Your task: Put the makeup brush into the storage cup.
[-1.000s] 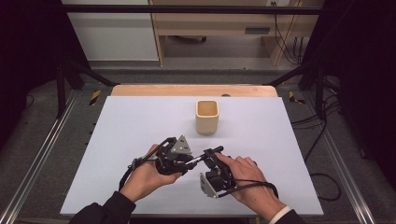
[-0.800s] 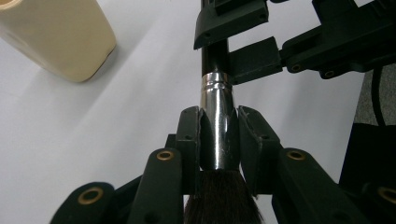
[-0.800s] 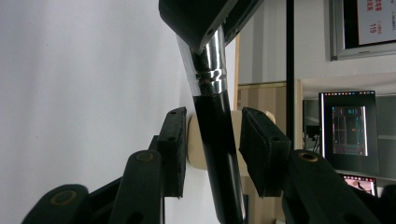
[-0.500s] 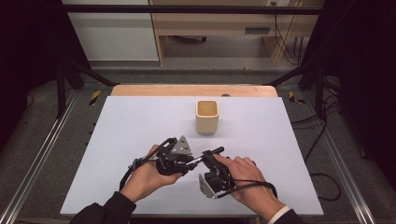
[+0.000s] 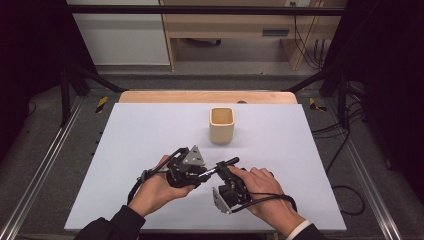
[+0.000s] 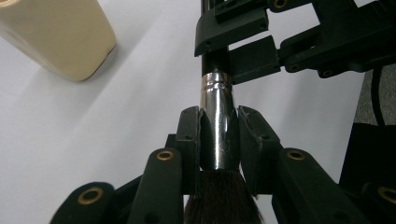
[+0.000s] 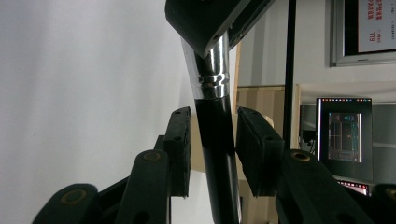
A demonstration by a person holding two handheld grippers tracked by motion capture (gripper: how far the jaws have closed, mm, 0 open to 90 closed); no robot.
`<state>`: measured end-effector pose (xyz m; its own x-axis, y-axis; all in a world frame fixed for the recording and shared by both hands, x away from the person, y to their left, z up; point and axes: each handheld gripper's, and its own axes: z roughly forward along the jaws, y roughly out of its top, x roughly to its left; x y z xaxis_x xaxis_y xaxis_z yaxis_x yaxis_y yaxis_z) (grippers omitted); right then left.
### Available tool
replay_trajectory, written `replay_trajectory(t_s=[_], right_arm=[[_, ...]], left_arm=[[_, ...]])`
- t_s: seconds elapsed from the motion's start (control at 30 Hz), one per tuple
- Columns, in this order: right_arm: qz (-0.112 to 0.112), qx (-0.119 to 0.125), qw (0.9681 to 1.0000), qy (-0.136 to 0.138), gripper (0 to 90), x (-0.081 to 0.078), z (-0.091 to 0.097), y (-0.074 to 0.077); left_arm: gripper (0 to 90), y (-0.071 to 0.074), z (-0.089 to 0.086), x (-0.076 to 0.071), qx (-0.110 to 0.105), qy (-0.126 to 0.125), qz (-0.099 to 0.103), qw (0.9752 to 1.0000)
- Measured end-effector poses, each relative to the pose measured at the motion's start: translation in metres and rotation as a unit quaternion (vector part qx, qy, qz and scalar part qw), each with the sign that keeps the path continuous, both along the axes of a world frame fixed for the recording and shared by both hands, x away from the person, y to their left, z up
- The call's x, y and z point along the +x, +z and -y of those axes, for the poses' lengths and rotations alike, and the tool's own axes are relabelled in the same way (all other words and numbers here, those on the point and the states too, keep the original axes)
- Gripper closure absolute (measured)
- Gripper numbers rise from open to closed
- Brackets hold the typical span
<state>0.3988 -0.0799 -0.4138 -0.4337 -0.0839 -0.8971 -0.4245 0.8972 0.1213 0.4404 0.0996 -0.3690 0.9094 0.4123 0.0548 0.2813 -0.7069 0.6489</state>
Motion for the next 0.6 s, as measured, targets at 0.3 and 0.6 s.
replay_trajectory(t_s=[0.3,0.6], right_arm=[[0.0,0.0,1.0,0.0,66.1,0.0006,-0.0003,-0.0006],[-0.002,-0.002,1.0,-0.001,67.9,0.001,0.0,-0.0015]], left_arm=[[70.8,-0.0006,0.0007,0.0001,-0.002,-0.001,0.0,1.0],[70.8,-0.0008,0.0008,0.0,0.0,-0.002,-0.002,1.0]])
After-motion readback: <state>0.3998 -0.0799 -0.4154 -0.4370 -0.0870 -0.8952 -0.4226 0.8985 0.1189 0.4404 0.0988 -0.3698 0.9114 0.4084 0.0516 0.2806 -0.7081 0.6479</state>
